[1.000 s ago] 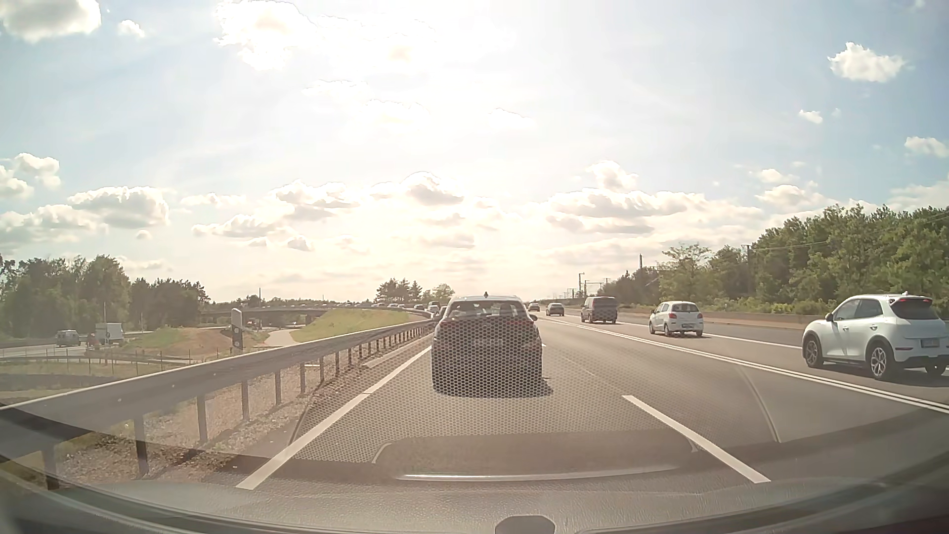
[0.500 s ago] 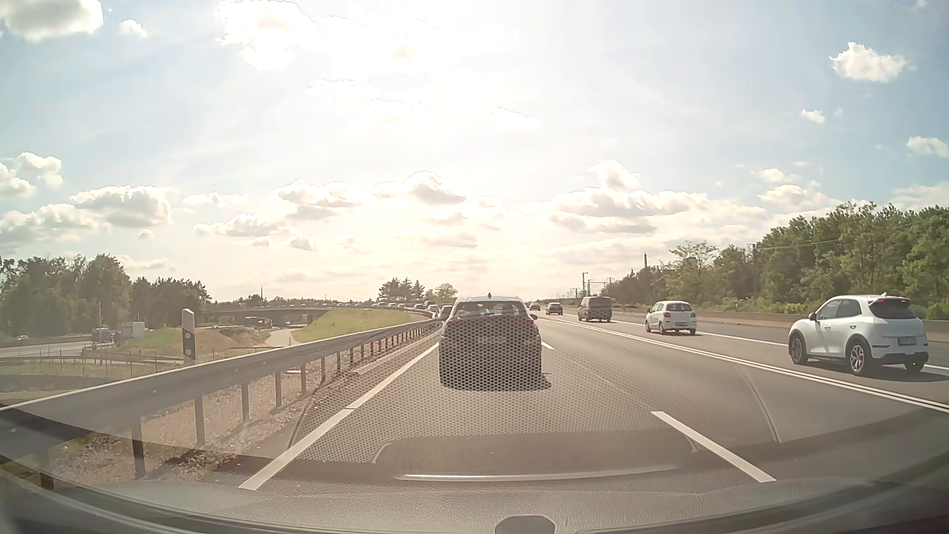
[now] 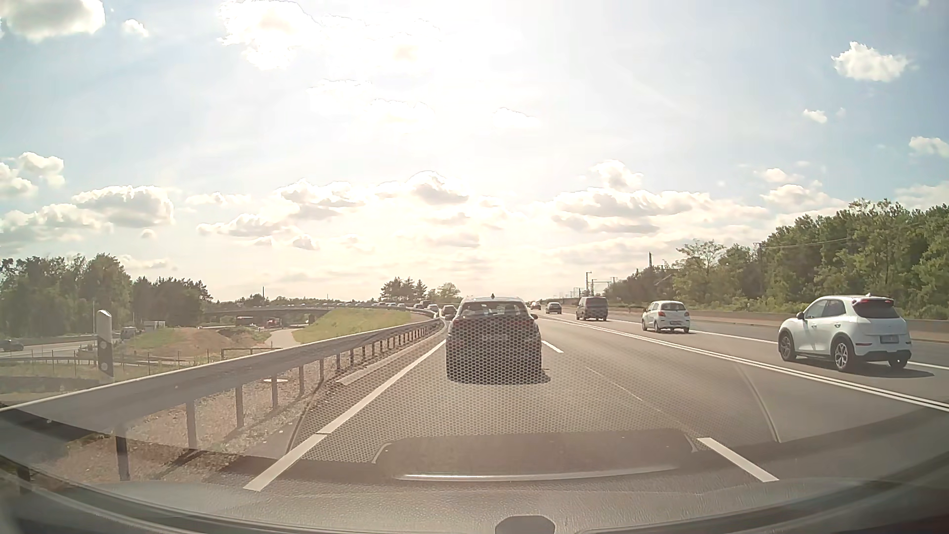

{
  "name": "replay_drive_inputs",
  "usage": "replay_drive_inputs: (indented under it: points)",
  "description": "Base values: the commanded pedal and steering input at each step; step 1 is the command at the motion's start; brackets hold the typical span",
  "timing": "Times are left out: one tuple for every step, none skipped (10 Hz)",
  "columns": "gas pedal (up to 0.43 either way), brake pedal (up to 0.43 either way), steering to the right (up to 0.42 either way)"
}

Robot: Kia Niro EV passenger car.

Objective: Follow the waypoints while adhering to traffic rules and regulations

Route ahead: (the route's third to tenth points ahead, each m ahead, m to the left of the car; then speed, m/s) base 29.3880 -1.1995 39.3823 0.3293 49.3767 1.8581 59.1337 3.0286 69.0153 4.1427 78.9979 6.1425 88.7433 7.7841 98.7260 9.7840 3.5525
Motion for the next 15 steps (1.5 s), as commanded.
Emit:
replay_drive_inputs:
  points:
    - [0.138, 0.0, -0.016]
    - [0.138, 0.0, -0.016]
    - [0.138, 0.0, -0.016]
    - [0.138, 0.0, -0.015]
    - [0.138, 0.0, -0.015]
    - [0.138, 0.0, -0.015]
    - [0.138, 0.0, -0.016]
    - [0.138, 0.0, -0.014]
    - [0.138, 0.0, -0.009]
    - [0.138, 0.0, -0.004]
    - [0.138, 0.0, -0.003]
    - [0.138, 0.0, -0.002]
    - [0.138, 0.0, 0.0]
    - [0.138, 0.0, 0.002]
    - [0.138, 0.0, 0.005]
